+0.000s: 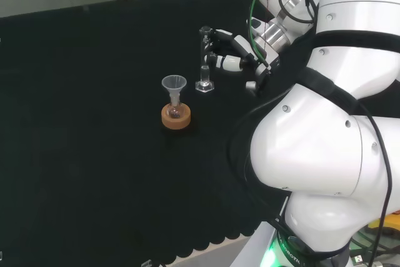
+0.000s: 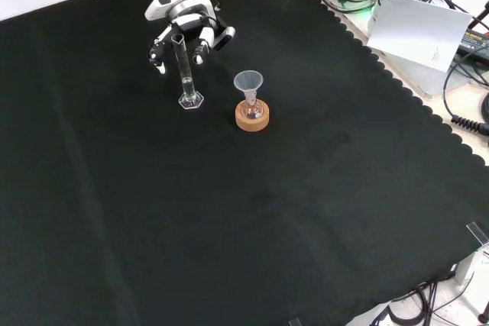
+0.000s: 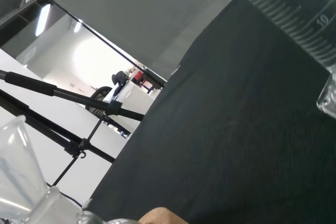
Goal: Pick up the graduated cylinder.
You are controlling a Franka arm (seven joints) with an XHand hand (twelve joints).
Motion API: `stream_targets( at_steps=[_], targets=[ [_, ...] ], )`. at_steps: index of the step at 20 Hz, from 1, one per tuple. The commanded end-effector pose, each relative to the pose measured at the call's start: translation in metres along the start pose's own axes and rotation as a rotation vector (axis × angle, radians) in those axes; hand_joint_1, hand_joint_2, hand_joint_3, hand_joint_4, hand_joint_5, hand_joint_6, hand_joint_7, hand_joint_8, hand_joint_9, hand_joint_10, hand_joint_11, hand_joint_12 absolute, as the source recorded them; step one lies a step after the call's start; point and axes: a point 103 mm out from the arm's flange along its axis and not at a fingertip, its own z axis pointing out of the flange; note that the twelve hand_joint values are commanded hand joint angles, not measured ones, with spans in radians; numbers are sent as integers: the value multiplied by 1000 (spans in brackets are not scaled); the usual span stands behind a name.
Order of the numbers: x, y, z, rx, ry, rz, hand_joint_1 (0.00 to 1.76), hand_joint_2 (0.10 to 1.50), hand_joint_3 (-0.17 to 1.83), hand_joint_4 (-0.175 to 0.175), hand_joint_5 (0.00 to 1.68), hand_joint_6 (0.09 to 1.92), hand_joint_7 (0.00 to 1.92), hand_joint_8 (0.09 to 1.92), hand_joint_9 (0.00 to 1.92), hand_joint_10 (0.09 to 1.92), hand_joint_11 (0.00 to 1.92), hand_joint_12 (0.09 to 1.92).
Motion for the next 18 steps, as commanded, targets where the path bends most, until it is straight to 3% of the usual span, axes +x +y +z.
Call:
stream_targets(
  at_steps=[1,18],
  targets=[
    [-2,5,14,2,12,4,931,1053,-175,-1,447,87,359,625,634,570,391,1303],
    [-8,3,16,-23,60,8,954,1097,-175,-4,542,87,413,627,695,553,457,1270]
  ],
)
